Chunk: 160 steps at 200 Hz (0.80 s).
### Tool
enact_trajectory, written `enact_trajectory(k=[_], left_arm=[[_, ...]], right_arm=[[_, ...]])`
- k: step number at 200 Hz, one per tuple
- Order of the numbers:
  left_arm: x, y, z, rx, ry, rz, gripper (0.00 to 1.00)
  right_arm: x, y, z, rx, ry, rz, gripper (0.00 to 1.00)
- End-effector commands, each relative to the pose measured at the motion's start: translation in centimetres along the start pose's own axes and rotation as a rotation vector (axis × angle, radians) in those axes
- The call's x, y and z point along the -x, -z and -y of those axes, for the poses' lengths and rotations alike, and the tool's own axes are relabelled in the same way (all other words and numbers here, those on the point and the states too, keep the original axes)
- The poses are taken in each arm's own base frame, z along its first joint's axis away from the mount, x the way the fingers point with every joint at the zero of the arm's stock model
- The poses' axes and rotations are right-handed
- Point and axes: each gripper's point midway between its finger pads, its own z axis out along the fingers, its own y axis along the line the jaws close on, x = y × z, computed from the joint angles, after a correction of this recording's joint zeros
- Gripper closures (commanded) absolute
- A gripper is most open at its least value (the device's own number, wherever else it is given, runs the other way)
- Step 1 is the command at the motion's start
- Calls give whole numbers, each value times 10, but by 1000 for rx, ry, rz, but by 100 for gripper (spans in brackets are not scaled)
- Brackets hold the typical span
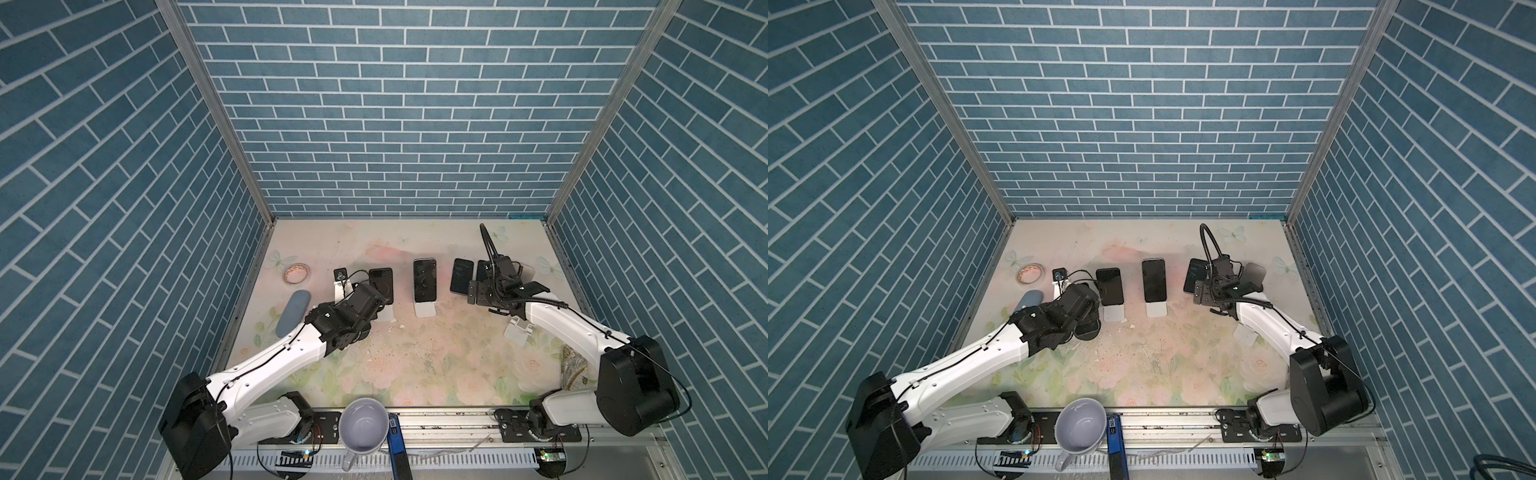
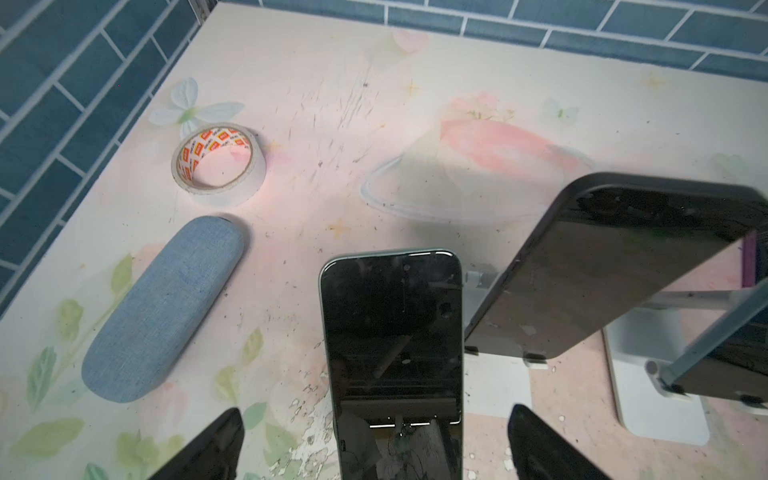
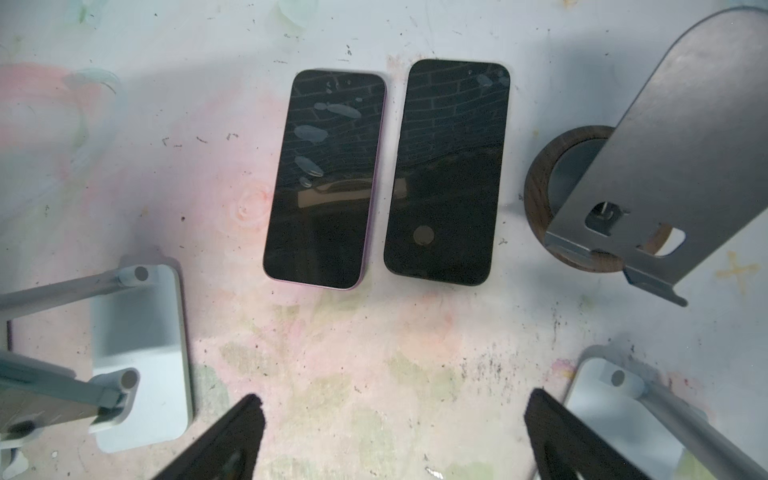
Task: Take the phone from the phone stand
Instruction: 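Close the left gripper on the top edge of the teal-edged phone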
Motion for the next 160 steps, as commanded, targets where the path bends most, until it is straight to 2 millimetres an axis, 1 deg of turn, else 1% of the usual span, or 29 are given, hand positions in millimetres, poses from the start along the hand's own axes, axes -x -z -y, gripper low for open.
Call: enact_trajectory(k=[1,34,64,94,160], left_arm=[[-3,-1,5,-53,4,-28,0],[-8,-11,8,-77,19,-81,0],[-12,-20,5,-50,16,-111,0],[-16,-28,6,-38,12,-144,0],[-18,-46,10,-12,-4,-170,0]], right_arm=[[-2,-4,-3,6,-10,-14,1],[0,-7,-5,7,-10,-21,1],[1,-9,-7,6,-5,-26,1],[1,-10,-6,2,-3,-29,1],[-1,-11,-4,-10,2,-34,1]])
